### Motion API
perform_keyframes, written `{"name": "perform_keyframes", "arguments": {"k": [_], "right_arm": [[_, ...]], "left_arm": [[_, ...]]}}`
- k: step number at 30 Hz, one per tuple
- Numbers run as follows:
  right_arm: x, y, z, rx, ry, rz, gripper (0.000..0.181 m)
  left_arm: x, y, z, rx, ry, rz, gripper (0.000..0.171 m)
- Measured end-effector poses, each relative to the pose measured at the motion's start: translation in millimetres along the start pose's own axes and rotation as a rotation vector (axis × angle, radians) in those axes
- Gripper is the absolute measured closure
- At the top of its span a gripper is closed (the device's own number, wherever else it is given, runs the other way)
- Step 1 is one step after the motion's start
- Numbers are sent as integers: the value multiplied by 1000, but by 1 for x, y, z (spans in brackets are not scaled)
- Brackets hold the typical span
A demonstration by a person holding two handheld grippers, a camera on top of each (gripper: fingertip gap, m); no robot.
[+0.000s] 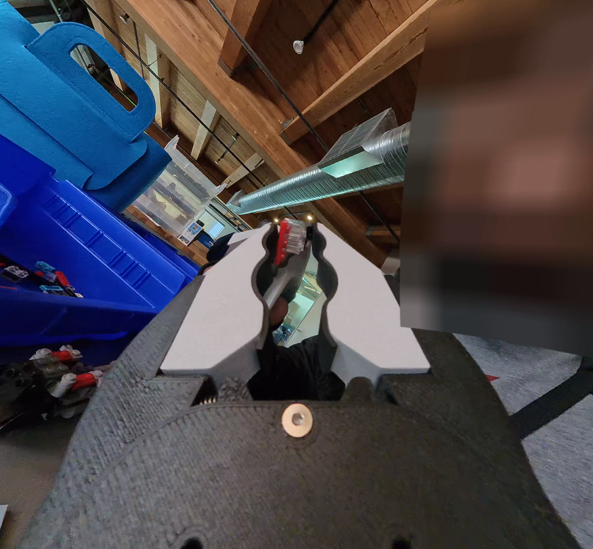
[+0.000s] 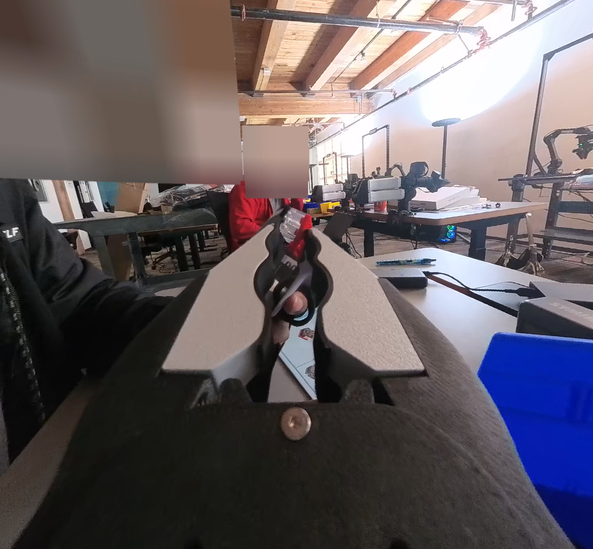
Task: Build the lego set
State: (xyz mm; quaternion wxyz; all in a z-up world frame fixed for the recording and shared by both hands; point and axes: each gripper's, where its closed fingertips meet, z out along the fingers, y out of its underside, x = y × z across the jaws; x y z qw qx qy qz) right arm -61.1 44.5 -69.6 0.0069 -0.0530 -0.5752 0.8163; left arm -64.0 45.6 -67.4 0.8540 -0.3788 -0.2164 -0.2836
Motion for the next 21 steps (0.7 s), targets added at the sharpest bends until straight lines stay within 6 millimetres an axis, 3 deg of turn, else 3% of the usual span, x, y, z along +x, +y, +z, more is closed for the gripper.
{"name": "perform_keyframes", "arguments": {"k": [21], "right_arm": [[-1,1,3,11,12,39,164]], "left_arm": [[0,2,-2,-51,-39,136,154]]}}
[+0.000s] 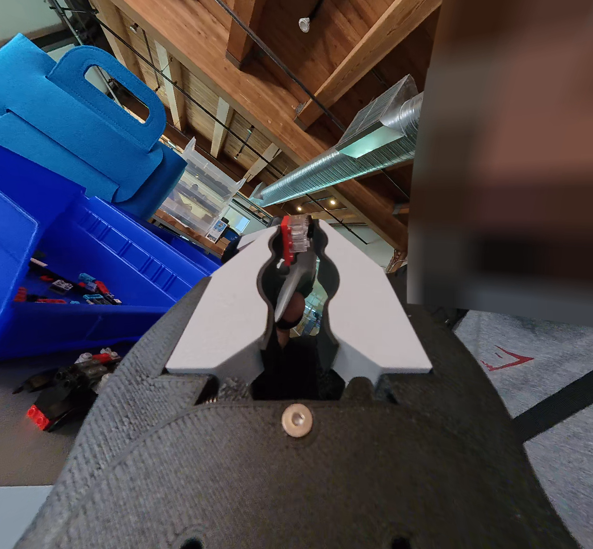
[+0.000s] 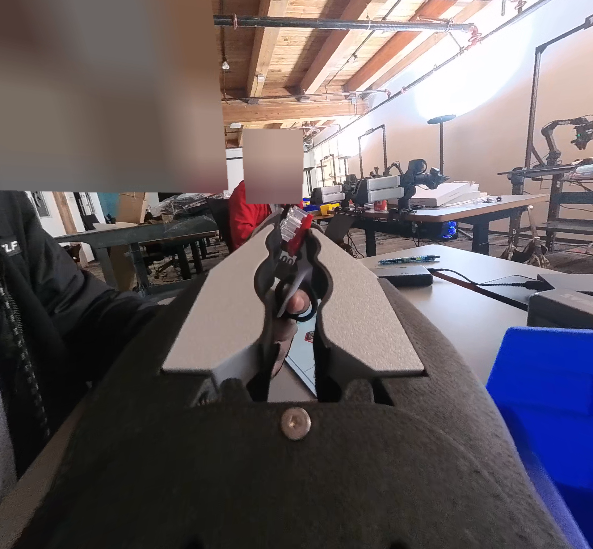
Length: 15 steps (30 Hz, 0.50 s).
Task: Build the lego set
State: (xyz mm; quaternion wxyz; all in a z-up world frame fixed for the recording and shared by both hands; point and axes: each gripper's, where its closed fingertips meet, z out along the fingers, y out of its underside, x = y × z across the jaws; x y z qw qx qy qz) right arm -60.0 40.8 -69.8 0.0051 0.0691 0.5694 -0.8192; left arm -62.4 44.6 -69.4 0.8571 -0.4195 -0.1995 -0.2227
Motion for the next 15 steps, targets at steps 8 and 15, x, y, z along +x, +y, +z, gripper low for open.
{"name": "perform_keyframes", "arguments": {"k": [8,15], "right_arm": [[-4,1,-2,-32,-59,-3,164],[-4,-5,-5,-51,-107,80,150]], "left_arm": [[2,3,0,-31,4,15,154],[-1,8,-1,-158,-100,238,153]]}}
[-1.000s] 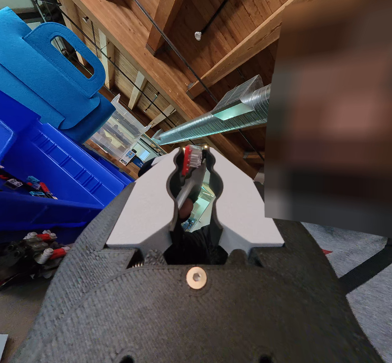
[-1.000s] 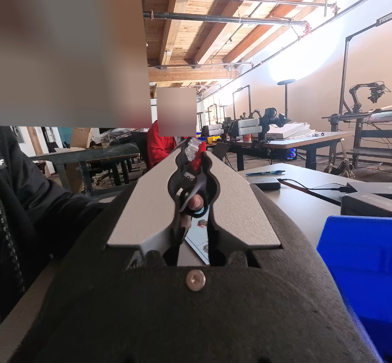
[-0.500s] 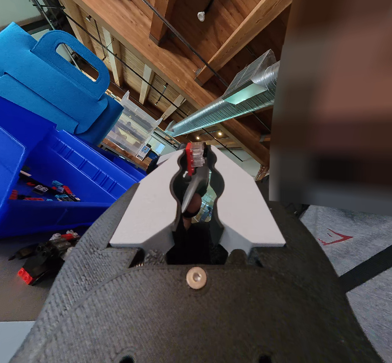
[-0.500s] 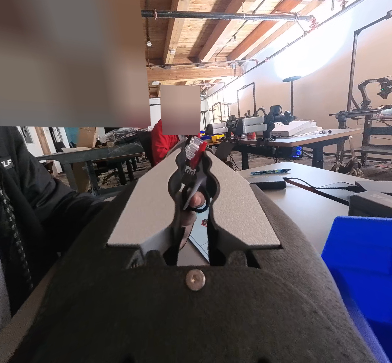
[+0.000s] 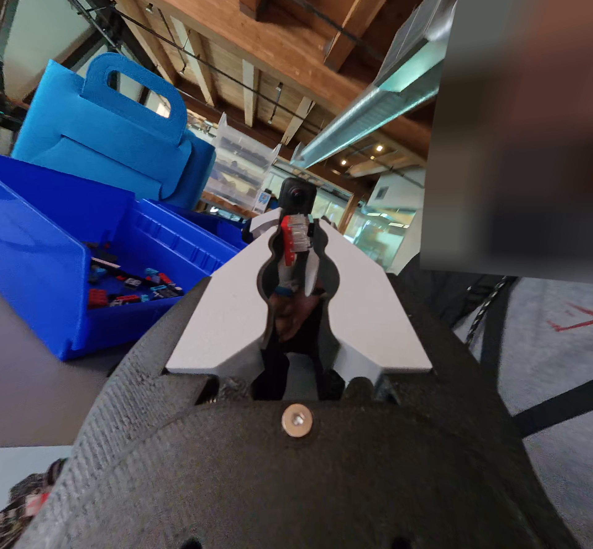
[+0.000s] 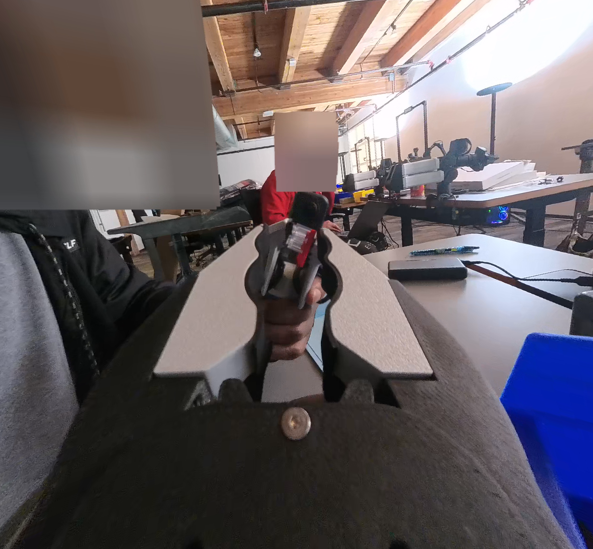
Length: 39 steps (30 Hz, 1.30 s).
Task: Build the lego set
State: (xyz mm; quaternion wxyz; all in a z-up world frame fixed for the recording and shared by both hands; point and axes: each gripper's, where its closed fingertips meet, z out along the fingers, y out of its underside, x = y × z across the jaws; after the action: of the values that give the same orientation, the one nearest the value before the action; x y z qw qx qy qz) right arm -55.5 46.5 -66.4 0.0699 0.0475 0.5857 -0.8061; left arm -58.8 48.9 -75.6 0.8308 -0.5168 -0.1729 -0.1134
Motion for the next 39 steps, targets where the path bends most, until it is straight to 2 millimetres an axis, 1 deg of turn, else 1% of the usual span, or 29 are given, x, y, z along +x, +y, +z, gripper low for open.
{"name": "perform_keyframes", "arguments": {"k": [4,7,13,21,28,34,39], "right_arm": [[1,2,0,-27,5,-7,152],[0,1,-1,-23,-3,-6,159],[-3,1,-1,-27,-22,-11,162],[-4,3,-2,-34,-29,-27,162],[-3,4,-3,-29,-41,-4,162],[-2,5,-3,-34,-35,-7,161],[-2,6,-3,-38,-32,-15,161]], "left_arm": [[2,3,1,-53,-26,101,153],[4,5,1,-78,-32,149,153],[7,7,1,-97,-28,183,153],[8,8,1,-113,-23,171,153],[7,10,1,-122,-19,152,153],[7,10,2,-119,-7,100,152],[7,10,2,-103,26,19,151]]}}
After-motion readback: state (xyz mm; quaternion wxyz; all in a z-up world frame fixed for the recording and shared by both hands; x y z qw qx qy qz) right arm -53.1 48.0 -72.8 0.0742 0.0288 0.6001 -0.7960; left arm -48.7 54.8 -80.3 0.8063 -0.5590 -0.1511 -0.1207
